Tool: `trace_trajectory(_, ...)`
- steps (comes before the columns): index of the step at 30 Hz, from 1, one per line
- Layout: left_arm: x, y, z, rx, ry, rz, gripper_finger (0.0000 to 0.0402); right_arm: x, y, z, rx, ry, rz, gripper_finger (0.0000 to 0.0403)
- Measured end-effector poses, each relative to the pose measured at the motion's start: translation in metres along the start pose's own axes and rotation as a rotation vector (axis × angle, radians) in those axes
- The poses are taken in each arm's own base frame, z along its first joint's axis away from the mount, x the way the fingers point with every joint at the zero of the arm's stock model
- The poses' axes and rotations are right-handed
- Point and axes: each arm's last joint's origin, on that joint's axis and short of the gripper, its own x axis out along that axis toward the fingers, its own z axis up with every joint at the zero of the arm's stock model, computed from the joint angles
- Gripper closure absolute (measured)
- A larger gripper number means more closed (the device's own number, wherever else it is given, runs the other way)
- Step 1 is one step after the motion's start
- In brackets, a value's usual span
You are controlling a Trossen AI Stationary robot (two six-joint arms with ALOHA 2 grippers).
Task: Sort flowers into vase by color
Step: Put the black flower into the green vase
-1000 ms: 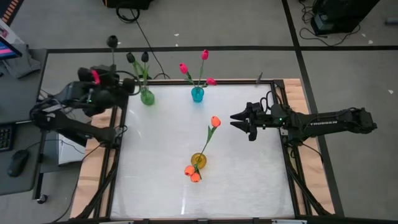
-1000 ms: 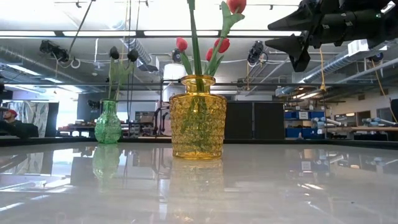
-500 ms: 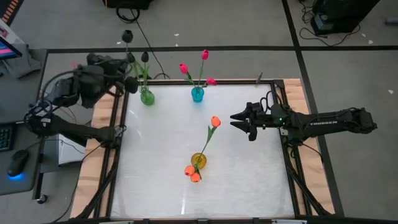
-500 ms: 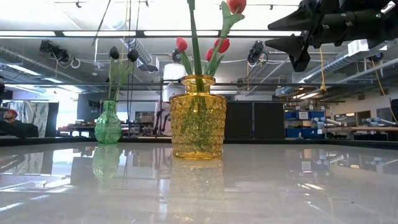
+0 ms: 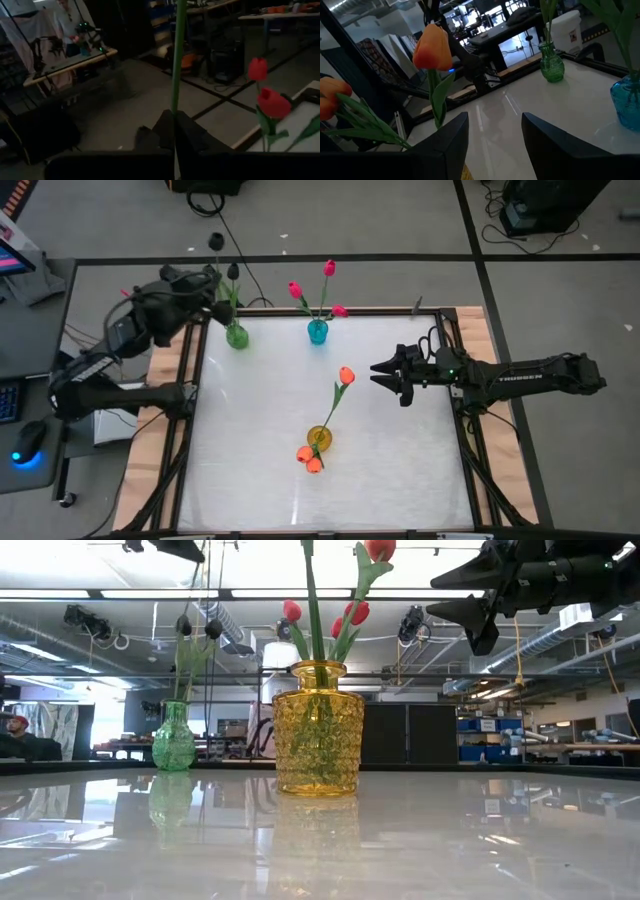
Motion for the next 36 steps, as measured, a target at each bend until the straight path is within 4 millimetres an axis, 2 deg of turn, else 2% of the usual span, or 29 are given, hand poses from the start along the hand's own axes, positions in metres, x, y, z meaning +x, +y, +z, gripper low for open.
trace_trajectory(7,0.016,-0.007,-0.036,-0.066,-0.075,0.047,0.0399,0.000,0.000,0.000,0.000,0.000,0.000,0.0210)
trace_trajectory(11,0.025,-0.010,-0.060,-0.066,-0.051,0.085,0.0399,0.000,0.000,0.000,-0.001,-0.003,0.001,0.0210)
trace_trajectory(14,0.028,-0.010,-0.071,-0.086,-0.039,0.119,0.0399,0.000,0.000,0.001,-0.001,-0.007,0.003,0.0210)
trace_trajectory(36,0.025,-0.007,-0.083,-0.175,0.033,0.180,0.0399,0.000,0.000,0.001,-0.001,-0.007,0.003,0.0210)
